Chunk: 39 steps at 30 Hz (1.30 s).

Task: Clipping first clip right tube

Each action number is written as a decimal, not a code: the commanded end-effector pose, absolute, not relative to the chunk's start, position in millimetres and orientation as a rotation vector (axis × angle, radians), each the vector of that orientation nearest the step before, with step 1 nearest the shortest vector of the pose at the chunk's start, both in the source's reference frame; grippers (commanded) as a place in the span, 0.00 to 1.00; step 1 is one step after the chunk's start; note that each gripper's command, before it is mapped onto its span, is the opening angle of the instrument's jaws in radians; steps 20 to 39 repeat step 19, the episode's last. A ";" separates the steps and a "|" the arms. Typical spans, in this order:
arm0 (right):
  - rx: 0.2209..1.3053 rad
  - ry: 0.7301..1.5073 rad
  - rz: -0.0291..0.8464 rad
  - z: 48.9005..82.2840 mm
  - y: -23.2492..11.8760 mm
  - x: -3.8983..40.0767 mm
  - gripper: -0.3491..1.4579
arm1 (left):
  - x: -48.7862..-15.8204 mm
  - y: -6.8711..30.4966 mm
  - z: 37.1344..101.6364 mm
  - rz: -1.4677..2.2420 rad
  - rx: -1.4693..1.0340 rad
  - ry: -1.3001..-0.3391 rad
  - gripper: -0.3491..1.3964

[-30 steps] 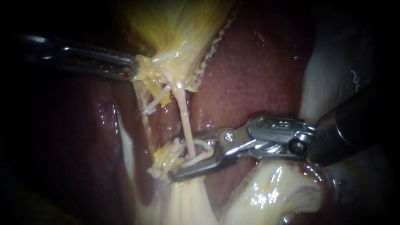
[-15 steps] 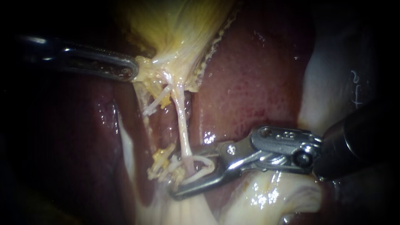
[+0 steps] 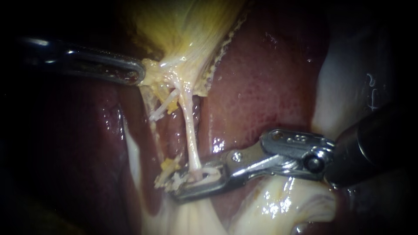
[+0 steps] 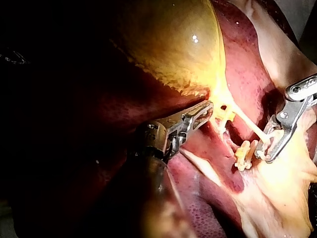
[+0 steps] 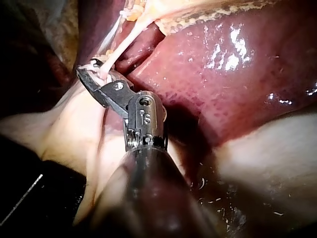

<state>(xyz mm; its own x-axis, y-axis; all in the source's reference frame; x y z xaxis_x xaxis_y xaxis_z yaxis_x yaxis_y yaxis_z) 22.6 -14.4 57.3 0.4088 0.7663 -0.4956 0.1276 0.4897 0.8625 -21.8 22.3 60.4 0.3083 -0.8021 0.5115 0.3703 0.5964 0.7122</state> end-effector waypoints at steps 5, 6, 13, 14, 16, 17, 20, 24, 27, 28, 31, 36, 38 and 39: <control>1.018 1.087 0.516 57.3 -14.3 22.3 0.00 | -21.8 22.3 60.4 -0.823 0.521 -0.974 0.00; 1.018 1.087 0.516 57.3 -14.2 22.3 0.00 | -21.8 22.3 60.4 -0.823 0.521 -0.974 0.00; 1.018 1.087 0.516 57.8 -14.0 22.1 0.00 | -21.9 22.3 60.3 -0.823 0.520 -0.974 0.00; 1.018 1.087 0.515 57.8 -13.9 22.1 0.00 | -21.9 22.3 60.3 -0.822 0.523 -0.974 0.00; 1.018 1.087 0.515 58.0 -13.9 22.0 0.00 | -21.9 22.3 60.3 -0.822 0.523 -0.974 0.00; 1.018 1.087 0.515 58.0 -13.8 22.0 0.00 | -21.9 22.3 60.3 -0.822 0.523 -0.974 0.00; 1.018 1.087 0.515 58.1 -13.8 22.0 0.00 | -21.9 22.3 60.3 -0.822 0.523 -0.974 0.00; 1.018 1.087 0.515 58.1 -13.8 22.0 0.00 | -21.9 22.3 60.3 -0.822 0.523 -0.974 0.00; 1.018 1.087 0.515 58.1 -13.8 22.0 0.00 | -21.9 22.3 60.3 -0.822 0.523 -0.974 0.00; 1.018 1.087 0.515 58.1 -13.8 22.0 0.00 | -21.9 22.3 60.3 -0.822 0.523 -0.974 0.00; 1.018 1.087 0.515 58.1 -13.8 22.0 0.00 | -21.9 22.3 60.3 -0.822 0.523 -0.974 0.00; 1.018 1.087 0.515 58.1 -13.8 22.0 0.00 | -21.9 22.3 60.3 -0.822 0.523 -0.974 0.00; 1.018 1.087 0.515 58.1 -13.8 22.0 0.00 | -21.9 22.3 60.3 -0.822 0.523 -0.974 0.00; 1.018 1.087 0.515 58.1 -13.8 22.0 0.00 | -21.9 22.3 60.3 -0.822 0.523 -0.974 0.00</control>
